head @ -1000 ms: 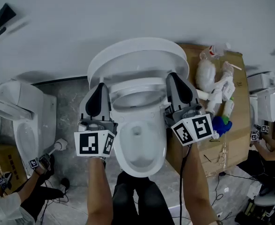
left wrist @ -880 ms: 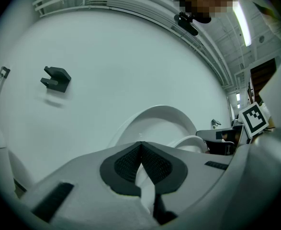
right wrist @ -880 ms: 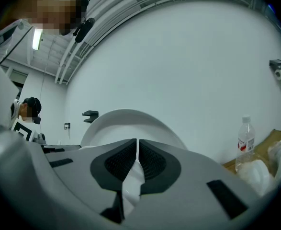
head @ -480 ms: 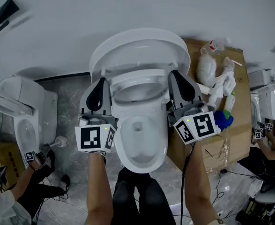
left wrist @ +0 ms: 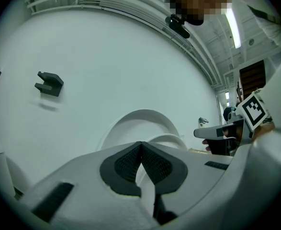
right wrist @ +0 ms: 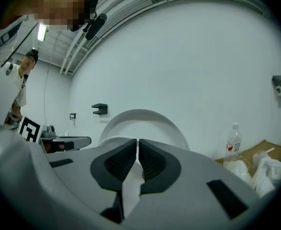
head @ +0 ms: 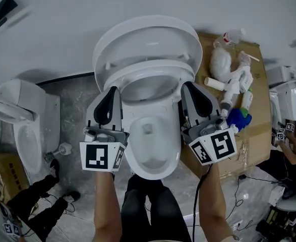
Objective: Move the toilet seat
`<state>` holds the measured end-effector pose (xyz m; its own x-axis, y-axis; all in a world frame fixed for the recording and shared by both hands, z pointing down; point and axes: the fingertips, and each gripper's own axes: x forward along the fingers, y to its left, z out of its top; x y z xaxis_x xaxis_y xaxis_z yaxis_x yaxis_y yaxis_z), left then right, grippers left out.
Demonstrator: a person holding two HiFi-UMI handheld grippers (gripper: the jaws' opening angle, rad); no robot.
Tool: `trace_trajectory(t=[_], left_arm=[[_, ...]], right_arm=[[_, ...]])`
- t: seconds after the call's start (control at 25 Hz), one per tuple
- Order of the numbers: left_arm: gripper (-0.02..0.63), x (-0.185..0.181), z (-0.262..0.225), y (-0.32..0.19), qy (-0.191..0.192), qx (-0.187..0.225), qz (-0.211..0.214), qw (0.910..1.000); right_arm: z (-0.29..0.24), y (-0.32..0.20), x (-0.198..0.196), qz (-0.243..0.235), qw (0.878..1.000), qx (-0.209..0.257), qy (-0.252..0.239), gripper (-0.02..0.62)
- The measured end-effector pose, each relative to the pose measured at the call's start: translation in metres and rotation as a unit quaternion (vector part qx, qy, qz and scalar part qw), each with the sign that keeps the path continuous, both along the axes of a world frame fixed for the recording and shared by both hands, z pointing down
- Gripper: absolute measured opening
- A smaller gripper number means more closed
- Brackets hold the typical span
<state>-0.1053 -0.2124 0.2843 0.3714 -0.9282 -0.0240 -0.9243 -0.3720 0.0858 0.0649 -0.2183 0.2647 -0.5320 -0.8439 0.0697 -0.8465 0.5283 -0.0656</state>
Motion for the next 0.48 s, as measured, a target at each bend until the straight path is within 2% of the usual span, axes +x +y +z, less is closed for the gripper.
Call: trace_trajectory(t=[0.2,0.48], left_arm=[[0.009,0.003,-0.002,0.032,0.007,0.003,0.017,0.9998],[0.009,0.011,0.021,0.072,0.002,-0.009,0.038,0.9992]], right_arm=[[0.011,0.035,-0.002,0.004,1.000,-0.008,0.005,0.021],[0.033,0.078,0.001,0.018,1.000,-0.023,0.003,0.017]])
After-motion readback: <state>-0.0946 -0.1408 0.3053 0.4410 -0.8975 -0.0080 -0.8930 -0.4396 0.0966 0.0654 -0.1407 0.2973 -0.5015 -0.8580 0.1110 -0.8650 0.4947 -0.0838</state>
